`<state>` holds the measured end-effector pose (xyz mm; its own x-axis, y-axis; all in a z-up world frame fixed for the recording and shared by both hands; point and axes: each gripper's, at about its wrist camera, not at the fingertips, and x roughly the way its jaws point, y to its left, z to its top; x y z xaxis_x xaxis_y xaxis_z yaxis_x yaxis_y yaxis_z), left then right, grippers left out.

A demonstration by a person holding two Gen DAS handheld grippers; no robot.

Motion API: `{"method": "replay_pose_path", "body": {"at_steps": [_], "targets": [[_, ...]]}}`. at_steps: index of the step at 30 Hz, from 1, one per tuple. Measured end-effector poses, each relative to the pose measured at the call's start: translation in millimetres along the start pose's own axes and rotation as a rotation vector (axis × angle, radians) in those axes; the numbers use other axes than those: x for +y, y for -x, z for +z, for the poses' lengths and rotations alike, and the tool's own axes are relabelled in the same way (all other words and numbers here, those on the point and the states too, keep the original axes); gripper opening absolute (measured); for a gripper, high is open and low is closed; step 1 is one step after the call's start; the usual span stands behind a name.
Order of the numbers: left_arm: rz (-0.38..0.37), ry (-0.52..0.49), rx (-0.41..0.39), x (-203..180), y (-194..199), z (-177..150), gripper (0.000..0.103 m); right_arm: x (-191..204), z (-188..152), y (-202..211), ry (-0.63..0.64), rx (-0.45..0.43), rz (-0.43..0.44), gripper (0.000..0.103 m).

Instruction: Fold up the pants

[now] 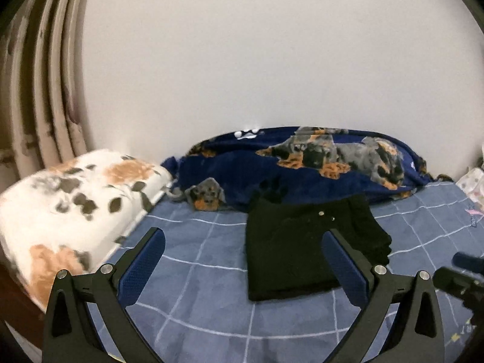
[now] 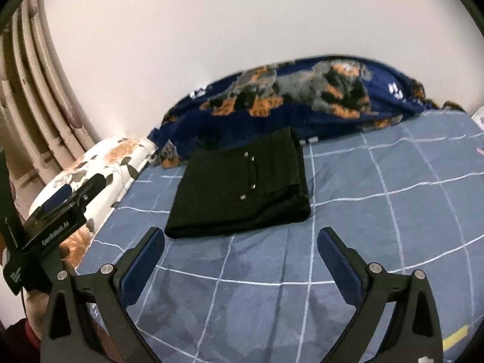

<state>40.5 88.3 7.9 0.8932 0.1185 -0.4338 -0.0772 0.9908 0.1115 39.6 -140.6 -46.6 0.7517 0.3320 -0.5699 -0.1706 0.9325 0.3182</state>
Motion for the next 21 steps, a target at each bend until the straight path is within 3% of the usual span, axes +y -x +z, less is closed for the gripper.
{"method": "replay_pose_path", "body": {"at_steps": [10,13,15,19,21], "targets": [[-0.061,-0.005,-0.101,-13.9,60.7,18.8,0.103,5.8,4.2,40.9,0.001,-0.055,0.011,0.103],[-0.046,0.006,-0.134,-17.0,76.0,24.5,0.103,4.9,4.1,46.1,-0.004,-0.062,0.015,0.103],[-0.044,0.018,-0.132,-17.6,80.7,27.0,0.103,3.9,3.9,49.6,-0.005,-0.066,0.012,0.103],[-0.112,0.072,-0.082,-14.6,81.2,29.6,0.103,1.8,3.4,56.0,-0.019,-0.074,0.014,0.103],[-0.090,0.080,-0.090,-15.2,80.8,28.3,0.103,2.0,3.6,59.0,-0.012,-0.086,0.009,0.103]]}}
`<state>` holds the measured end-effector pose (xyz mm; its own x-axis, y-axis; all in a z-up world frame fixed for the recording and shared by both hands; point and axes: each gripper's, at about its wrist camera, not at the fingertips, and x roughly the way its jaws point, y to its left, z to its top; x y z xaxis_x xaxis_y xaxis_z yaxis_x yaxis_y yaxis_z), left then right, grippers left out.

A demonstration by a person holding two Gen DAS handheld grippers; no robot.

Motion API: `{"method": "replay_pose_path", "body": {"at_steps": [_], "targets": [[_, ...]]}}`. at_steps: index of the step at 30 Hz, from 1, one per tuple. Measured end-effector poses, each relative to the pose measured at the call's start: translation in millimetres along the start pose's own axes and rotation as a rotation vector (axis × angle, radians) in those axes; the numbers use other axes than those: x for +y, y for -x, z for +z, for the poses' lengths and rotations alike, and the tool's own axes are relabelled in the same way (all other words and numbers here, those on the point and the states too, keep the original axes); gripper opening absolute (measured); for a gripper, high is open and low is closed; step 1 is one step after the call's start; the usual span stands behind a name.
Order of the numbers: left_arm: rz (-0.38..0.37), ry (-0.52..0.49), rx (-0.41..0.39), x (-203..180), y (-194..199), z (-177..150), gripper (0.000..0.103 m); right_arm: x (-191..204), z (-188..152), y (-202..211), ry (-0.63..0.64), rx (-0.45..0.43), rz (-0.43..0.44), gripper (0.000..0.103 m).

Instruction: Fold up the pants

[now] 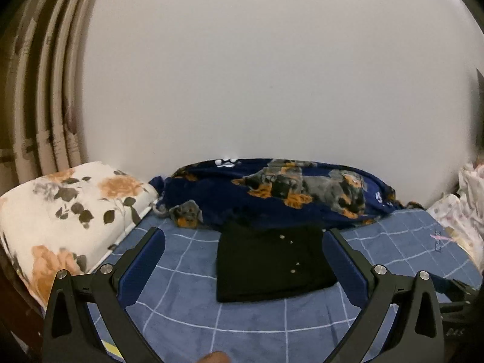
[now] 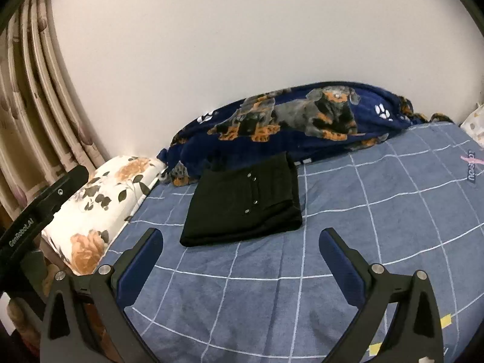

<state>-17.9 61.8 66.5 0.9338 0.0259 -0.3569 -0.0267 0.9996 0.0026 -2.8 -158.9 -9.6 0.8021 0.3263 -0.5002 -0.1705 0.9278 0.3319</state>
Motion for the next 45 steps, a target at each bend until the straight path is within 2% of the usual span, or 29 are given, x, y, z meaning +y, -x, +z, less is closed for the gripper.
{"method": "replay_pose_path", "body": {"at_steps": [3,12,23,45], "targets": [[0.043,-0.040,-0.003,-5.6,-3.3,-5.2,0.103,2.2,-1.2,-1.2,0.019,0.010,-0.018,0.103],[-0.012,-0.088,0.010,-12.0,-4.9,-14.3,0.103,13.5,-6.8,0.8,0.075,0.001,-0.050,0.103],[-0.048,-0.066,0.043,-8.4,-11.9,-19.5,0.103,14.8,-8.8,-3.5,0.072,0.028,-0.052,0.103],[-0.055,-0.063,0.086,-7.7,-22.5,-27.4,0.103,9.1,-13.4,-13.5,0.063,0.063,-0.065,0.103]]}}
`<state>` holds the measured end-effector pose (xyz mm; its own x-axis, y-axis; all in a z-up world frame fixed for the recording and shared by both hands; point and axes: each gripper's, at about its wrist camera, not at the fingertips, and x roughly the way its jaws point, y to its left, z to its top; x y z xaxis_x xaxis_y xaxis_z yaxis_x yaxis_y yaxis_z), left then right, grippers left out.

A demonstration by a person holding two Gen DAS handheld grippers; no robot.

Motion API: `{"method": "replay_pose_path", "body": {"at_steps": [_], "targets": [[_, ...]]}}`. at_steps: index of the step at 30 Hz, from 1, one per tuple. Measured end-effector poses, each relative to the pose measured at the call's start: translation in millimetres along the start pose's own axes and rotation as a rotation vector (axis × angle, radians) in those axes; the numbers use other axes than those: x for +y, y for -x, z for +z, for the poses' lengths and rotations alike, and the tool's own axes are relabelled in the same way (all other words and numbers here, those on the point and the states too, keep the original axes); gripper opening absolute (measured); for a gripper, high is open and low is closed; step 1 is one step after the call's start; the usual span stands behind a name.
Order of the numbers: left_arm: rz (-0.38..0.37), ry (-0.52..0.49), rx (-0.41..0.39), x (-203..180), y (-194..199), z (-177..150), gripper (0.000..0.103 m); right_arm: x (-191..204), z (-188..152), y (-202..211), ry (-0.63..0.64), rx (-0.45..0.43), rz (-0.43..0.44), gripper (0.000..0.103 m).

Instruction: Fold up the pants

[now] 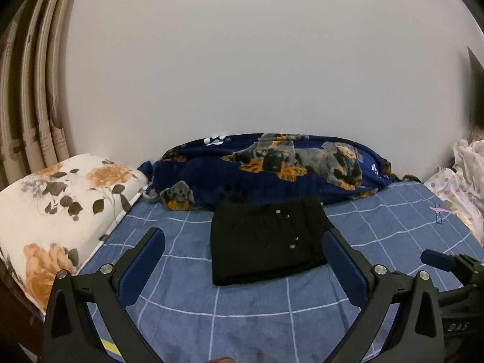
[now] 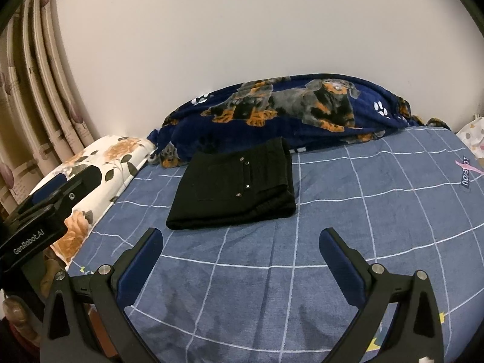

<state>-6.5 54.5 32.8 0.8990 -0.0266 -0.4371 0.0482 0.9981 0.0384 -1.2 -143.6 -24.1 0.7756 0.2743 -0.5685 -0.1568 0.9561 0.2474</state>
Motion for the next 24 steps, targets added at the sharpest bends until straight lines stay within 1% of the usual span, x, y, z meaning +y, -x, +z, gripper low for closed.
{"method": "replay_pose_path", "body": {"at_steps": [8,13,16,22,24], "targets": [[-0.005,0.005,0.001,0.6,-0.6,-1.2,0.103,0.7,-1.1,1.7,-0.003,0.001,0.001,0.103],[-0.023,0.004,0.007,2.5,-2.9,-7.2,0.103,-0.2,-1.3,-0.3,-0.004,0.010,0.003,0.103],[-0.015,0.003,-0.004,1.8,-2.3,-10.0,0.103,-0.7,-1.9,-2.9,-0.002,0.017,0.005,0.103],[0.011,0.001,0.011,1.4,-6.9,-10.9,0.103,-1.0,-2.0,-3.8,0.002,0.017,0.005,0.103],[0.006,-0.002,0.015,1.5,-8.1,-11.0,0.103,-0.8,-1.5,-4.2,0.001,0.018,0.006,0.103]]}}
